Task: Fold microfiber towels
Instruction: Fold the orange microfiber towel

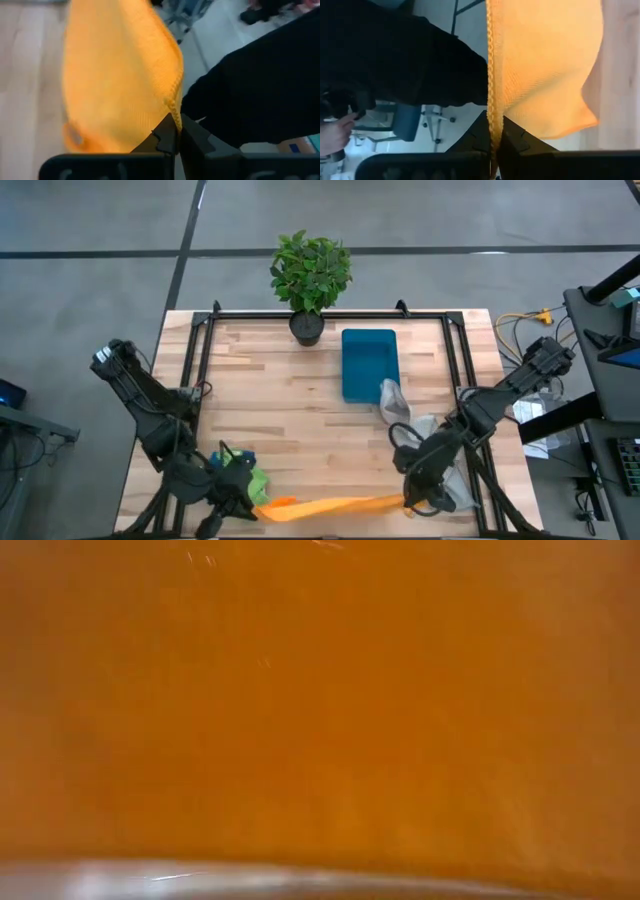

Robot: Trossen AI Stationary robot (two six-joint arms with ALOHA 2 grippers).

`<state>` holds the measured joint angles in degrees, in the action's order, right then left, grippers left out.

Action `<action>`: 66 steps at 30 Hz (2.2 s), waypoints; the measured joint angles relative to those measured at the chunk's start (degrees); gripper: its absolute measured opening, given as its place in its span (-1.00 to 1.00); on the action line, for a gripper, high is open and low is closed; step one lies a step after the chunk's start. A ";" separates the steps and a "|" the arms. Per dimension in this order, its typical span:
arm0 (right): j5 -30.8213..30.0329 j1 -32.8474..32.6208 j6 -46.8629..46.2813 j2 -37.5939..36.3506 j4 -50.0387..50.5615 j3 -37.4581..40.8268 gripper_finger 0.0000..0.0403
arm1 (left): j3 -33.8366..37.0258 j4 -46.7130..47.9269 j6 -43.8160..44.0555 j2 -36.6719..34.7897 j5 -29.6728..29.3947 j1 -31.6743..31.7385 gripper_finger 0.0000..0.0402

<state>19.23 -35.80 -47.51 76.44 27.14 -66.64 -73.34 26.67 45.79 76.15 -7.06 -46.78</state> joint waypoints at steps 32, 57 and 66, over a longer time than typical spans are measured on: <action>-9.23 23.16 21.84 8.20 -1.17 20.95 -0.96 | 28.50 -0.65 4.90 7.83 -23.46 18.55 -1.00; -25.10 23.58 20.13 9.60 15.58 13.42 -0.89 | 28.37 0.00 4.92 8.29 -23.22 24.18 -0.46; -26.85 25.29 18.71 2.03 17.11 13.51 -0.56 | 28.39 2.88 4.90 1.21 -23.57 26.10 -0.01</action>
<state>-7.62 -10.51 -28.79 78.48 44.25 -53.12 -44.95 29.55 50.70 77.35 -30.63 -20.68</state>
